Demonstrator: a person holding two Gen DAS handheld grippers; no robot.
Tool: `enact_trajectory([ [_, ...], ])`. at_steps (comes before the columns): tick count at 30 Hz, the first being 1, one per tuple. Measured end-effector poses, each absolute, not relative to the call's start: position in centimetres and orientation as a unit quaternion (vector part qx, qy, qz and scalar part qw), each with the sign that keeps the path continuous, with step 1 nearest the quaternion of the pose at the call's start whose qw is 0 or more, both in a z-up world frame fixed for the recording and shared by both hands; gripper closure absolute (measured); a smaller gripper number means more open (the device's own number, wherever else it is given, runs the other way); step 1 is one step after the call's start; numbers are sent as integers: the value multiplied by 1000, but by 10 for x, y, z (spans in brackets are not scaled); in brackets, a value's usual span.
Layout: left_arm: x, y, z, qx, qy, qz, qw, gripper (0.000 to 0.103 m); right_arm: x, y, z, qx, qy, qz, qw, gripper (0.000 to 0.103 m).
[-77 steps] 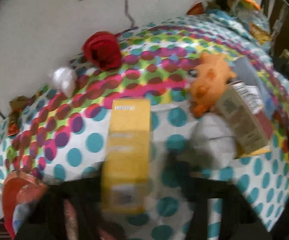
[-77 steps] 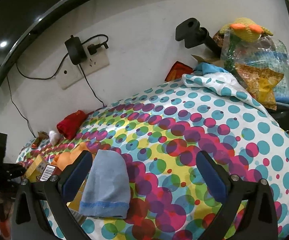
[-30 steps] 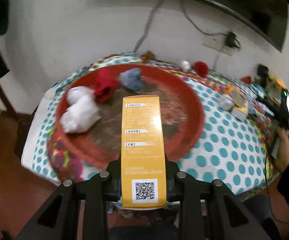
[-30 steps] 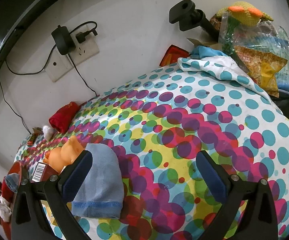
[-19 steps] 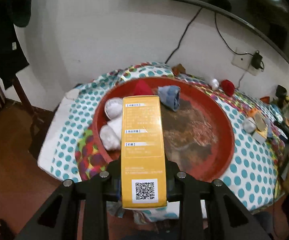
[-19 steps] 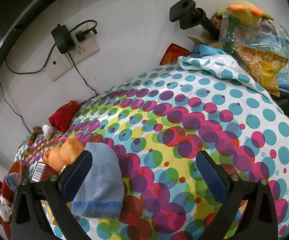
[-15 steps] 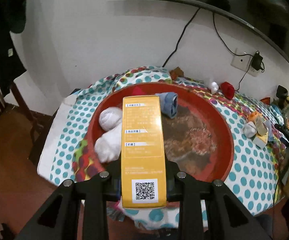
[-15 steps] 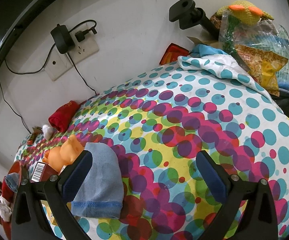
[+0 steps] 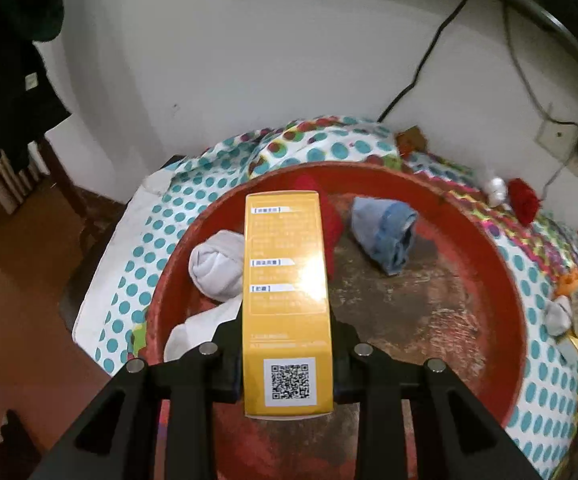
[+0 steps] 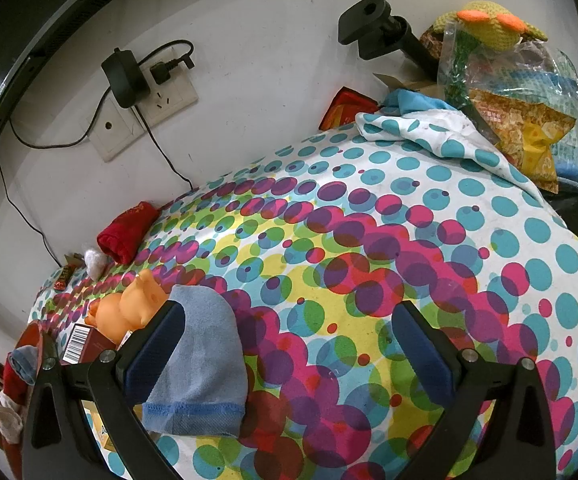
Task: Organize objects
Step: 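Carry the yellow medicine box into the red tray and release it, then grasp the light blue sock on the cloth with the right gripper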
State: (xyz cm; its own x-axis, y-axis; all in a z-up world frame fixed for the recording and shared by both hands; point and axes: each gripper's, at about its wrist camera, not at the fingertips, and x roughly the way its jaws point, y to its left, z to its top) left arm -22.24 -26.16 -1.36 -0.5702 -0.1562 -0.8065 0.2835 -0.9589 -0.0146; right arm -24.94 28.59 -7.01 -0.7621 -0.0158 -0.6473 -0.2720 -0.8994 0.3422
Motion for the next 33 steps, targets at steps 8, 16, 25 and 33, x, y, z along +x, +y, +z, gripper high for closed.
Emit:
enact_trajectory([
  [8,-255,-265,-32,460,110,-865,167,74,-250,286,-70,-334,216,915,71,0],
  [16,-295,-264,-60,509,81,-836,190,74,-251,286,-70,-334,217,915,69,0],
  [25,-289,-257,-61,498,38,-848,175,66,-252,285,-69,-335,217,915,65,0],
  [33,-250,-246,-16,429,71,-893,112,52,-253,284,-69,-339,218,913,63,0],
])
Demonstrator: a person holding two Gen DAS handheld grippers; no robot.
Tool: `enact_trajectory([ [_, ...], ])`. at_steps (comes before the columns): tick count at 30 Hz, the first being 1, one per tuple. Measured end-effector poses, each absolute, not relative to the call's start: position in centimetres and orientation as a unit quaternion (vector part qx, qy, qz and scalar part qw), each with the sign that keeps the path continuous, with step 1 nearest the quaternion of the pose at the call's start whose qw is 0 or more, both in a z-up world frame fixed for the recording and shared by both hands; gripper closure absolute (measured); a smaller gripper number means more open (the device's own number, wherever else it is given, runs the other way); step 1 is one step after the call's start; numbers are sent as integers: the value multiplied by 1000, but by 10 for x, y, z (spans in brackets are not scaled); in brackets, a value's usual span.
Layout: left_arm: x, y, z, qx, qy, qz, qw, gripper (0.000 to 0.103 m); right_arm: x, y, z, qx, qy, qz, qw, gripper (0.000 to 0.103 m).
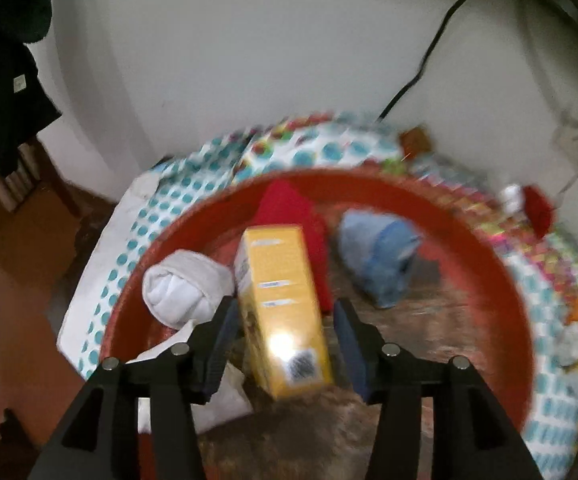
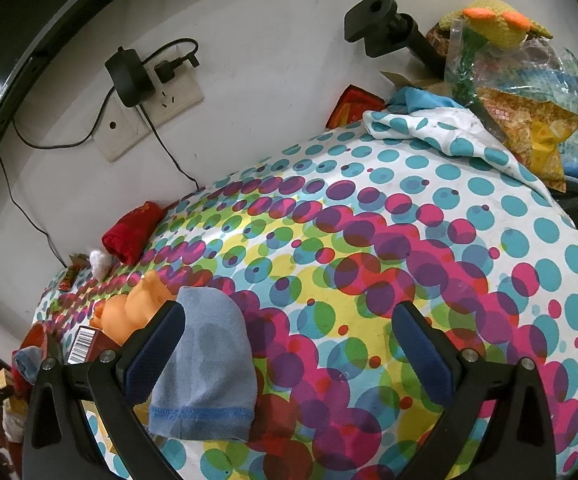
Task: Organize objects
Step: 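Grasp the light blue sock on the cloth with the right gripper, then carry the light blue sock into the red tray and release it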
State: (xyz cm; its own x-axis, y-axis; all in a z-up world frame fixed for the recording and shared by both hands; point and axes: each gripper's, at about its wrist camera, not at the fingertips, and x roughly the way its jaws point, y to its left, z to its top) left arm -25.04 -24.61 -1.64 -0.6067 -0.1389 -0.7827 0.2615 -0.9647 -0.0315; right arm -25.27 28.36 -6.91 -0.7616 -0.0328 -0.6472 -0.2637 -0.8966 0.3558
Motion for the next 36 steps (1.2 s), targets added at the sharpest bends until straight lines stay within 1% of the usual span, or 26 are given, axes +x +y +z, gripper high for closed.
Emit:
enact_trajectory([
  [2,-225,-242,7,388,67,-914,102,49,-253,283,-69,-340,221,912,63,0],
  [4,-192,-239,28,348,89,-930,79,49,-254,285,-70,-342,222,911,64,0],
  [5,-173,-235,34,332,96,-936,67,46,-255,285,-71,-344,223,910,64,0],
  [6,-159,-228,37,322,98,-940,58,39,-256,285,-71,-347,222,909,63,0],
  [7,-139,-219,37,311,98,-944,45,37,-257,285,-72,-349,222,908,62,0],
  [11,-62,-180,6,311,95,-946,-19,36,-257,282,-74,-361,212,906,62,0],
  [14,-26,-166,-27,329,112,-937,-43,36,-244,268,-69,-362,177,914,52,0],
  [16,-14,-161,-46,344,119,-929,-63,36,-236,254,-67,-360,152,920,38,0],
  [18,-6,-155,-57,350,114,-926,-78,36,-239,240,-66,-369,106,921,65,0],
  [19,-3,-154,-59,348,110,-927,-81,36,-243,239,-67,-375,100,918,79,0],
  [21,0,-152,-58,339,106,-930,-90,36,-253,242,-72,-390,120,910,67,0],
  [22,1,-152,-56,334,105,-932,-96,36,-259,242,-74,-397,121,908,64,2],
  [24,5,-154,-55,328,113,-933,-99,36,-272,241,-80,-419,97,898,91,2],
  [25,5,-153,-56,330,117,-931,-101,36,-276,243,-83,-425,107,895,87,6],
  [26,3,-154,-57,337,122,-928,-101,36,-279,244,-84,-426,115,894,77,32],
  [28,2,-155,-60,347,125,-925,-96,36,-282,233,-81,-428,82,898,62,74],
  [30,2,-154,-62,351,125,-923,-98,36,-281,219,-74,-430,59,899,62,79],
  [32,4,-150,-60,348,116,-925,-100,36,-273,210,-64,-416,31,906,70,80],
  [36,10,-146,-56,339,109,-929,-102,36,-262,213,-49,-406,15,910,84,80],
])
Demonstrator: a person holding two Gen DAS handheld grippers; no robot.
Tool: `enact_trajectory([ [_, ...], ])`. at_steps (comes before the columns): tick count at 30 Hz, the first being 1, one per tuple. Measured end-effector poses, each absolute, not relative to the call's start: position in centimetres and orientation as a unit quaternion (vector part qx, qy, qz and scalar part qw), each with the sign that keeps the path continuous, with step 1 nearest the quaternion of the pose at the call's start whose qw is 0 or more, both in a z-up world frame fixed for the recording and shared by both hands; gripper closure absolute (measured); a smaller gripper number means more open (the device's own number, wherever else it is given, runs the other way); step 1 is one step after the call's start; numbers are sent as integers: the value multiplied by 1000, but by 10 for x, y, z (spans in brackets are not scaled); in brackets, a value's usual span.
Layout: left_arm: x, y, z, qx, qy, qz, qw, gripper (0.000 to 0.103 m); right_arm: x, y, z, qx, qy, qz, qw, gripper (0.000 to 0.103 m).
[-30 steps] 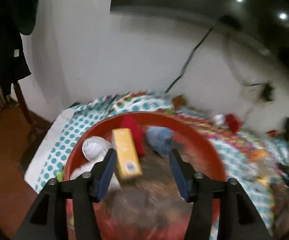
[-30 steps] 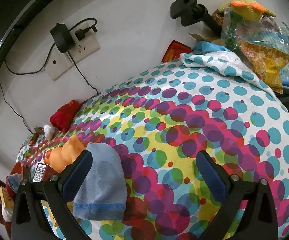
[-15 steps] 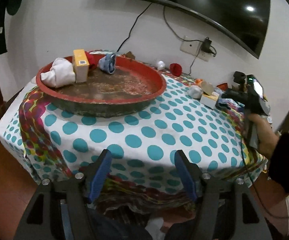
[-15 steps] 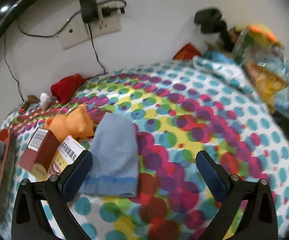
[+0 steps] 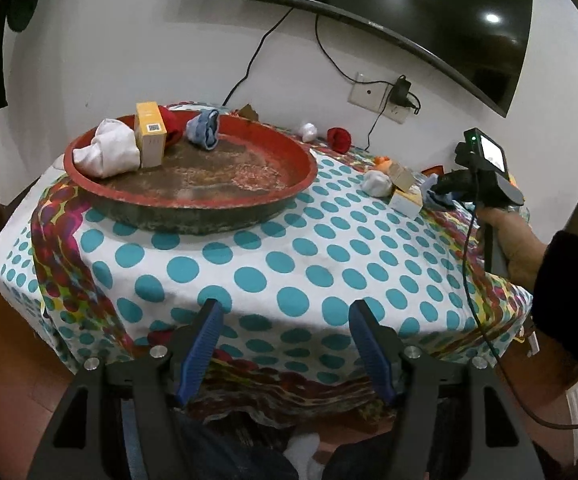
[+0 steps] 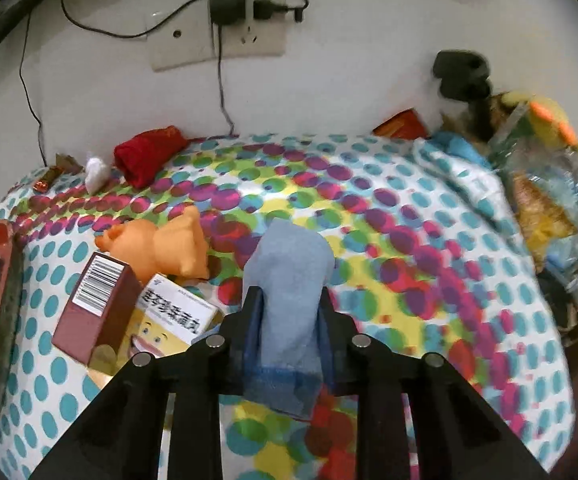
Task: Organize objects
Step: 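Carry the light blue sock into the red tray and release it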
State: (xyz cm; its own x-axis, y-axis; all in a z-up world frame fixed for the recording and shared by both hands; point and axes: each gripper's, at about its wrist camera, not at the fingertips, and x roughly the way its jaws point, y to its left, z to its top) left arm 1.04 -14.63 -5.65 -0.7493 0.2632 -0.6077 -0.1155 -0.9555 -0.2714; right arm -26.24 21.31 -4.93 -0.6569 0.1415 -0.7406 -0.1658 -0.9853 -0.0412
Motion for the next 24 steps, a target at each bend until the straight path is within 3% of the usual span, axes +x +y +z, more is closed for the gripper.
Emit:
enact_trajectory([
  [13,18,-153,-51,-327,-115,935,73,36,-242,192,40,-340,-34,936,82,80],
  [24,16,-177,-52,-322,-160,932,35,36,-235,72,71,-314,-86,946,-8,80],
])
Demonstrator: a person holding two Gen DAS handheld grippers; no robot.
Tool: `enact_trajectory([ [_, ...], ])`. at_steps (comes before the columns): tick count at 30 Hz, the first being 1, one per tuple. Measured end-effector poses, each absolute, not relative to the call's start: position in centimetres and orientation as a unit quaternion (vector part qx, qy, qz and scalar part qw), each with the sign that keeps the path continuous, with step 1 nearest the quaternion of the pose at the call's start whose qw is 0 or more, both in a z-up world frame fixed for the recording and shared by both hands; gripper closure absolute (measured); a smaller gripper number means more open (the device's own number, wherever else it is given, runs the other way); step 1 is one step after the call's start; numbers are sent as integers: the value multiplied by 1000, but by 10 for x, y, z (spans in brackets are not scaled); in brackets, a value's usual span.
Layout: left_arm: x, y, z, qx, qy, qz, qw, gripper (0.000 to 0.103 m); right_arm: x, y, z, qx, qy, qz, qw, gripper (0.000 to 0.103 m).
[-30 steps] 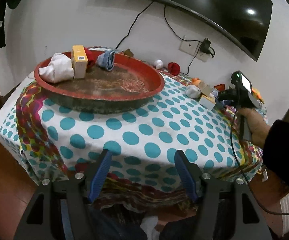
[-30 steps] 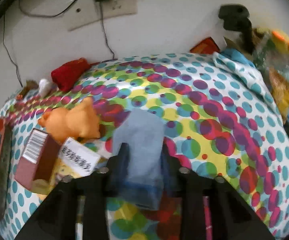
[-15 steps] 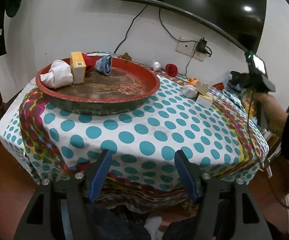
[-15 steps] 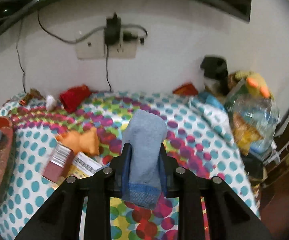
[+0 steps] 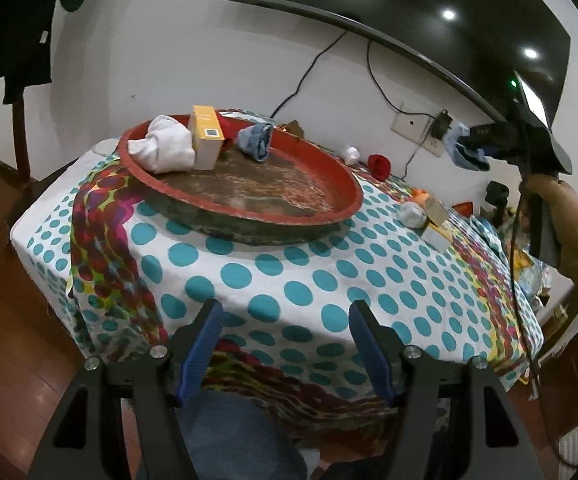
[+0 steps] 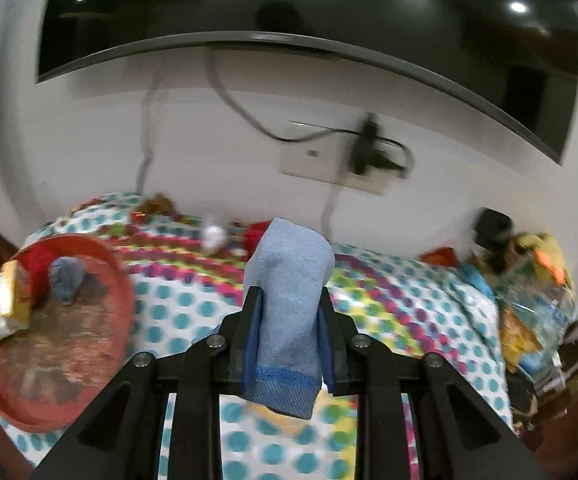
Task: Organize objects
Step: 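Carry the light blue sock into the red tray and release it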
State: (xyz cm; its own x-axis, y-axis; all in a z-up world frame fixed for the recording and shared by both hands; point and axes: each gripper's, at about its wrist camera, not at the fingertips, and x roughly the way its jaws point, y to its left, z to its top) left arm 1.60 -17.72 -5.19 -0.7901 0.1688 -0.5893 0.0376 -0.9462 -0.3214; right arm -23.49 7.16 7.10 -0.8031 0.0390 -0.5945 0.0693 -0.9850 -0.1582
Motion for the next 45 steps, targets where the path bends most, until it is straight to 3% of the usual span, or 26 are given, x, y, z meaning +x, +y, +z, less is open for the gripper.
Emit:
enact_trajectory([
  [16,10,-184,-54,-327,-156,931,31,36,-235,-82,34,339,145,-921,127,80],
  [36,-4,-206,-70,-362,-206,909,23,36,-299,-138,-39,436,148,-876,145,79],
  [39,-3,-204,-69,-362,-201,910,26,36,-308,-141,-49,469,134,-858,161,68],
  [41,-2,-202,-69,-362,-195,911,28,36,-308,-143,-54,481,137,-852,158,38],
  [43,-1,-199,-67,-359,-188,914,32,36,-292,-142,-41,430,153,-879,140,25],
  [45,1,-195,-64,-352,-183,917,36,36,-268,-132,-22,378,128,-904,153,22],
])
